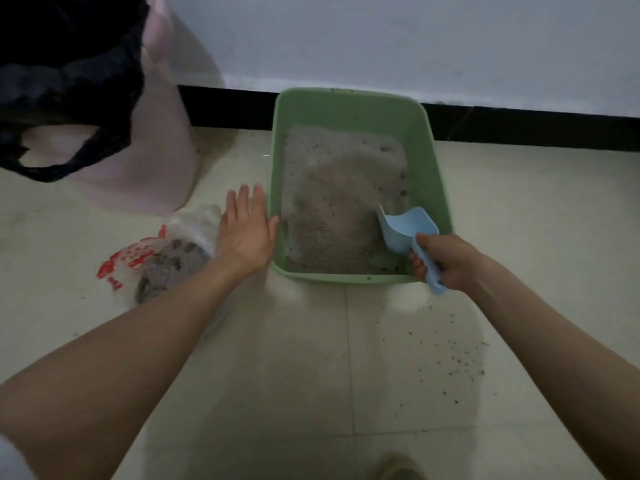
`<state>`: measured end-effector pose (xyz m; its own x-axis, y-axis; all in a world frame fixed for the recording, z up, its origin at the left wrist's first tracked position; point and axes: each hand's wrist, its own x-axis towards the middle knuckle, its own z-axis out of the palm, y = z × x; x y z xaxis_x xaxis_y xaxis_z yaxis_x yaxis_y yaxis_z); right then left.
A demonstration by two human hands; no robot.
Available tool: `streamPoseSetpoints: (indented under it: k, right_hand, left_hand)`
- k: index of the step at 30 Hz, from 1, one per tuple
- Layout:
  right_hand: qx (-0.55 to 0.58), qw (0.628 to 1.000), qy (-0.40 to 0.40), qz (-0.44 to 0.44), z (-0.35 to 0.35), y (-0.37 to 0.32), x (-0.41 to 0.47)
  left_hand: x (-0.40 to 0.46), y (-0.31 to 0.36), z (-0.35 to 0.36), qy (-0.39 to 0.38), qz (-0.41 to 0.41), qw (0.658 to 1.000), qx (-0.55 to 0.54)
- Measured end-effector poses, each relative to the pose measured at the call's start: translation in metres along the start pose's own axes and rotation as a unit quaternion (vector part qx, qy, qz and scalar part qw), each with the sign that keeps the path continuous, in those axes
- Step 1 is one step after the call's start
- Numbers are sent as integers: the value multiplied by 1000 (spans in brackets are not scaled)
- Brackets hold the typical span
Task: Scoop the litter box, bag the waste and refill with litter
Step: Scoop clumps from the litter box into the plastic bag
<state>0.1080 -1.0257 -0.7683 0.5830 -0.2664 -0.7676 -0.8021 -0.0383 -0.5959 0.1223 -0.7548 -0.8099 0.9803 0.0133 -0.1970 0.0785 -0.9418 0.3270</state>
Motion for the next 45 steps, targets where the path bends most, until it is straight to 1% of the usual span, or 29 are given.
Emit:
streamPoseSetpoints:
  k: [2,5,10,15,18,21,23,27,29,41,45]
  right_hand:
    - [30,999,3,10,1,0,12]
    - [44,999,26,7,5,-2,28]
    - [61,997,51,-10,14,-7,45]
    - [181,983,29,11,29,-15,60]
    - [257,965,10,42,39,-18,69]
    - [313,948,-4,52,49,-21,75]
    - [303,952,6,41,50,-22,78]
    - [219,974,60,10,45,-20,83]
    - [192,979,73,2,43,-18,86]
    - [173,984,36,4,38,-27,105]
    - [192,981,27,14,43,-21,107]
  left_hand:
    - [8,6,5,9,-22,1000,-16]
    - [18,19,12,16,-30,999,-37]
    - [27,28,24,74,-31,994,-73]
    - [30,25,30,101,-13,992,-71]
    - [31,23,33,106,-10,992,-70]
    - [32,22,34,109,-8,991,-72]
    - [31,22,34,111,-5,991,-74]
    - [30,25,32,115,0,990,-81]
    - [30,25,32,116,0,990,-83]
    - [31,23,33,120,1,989,-85]
    - [31,23,34,116,-2,989,-88]
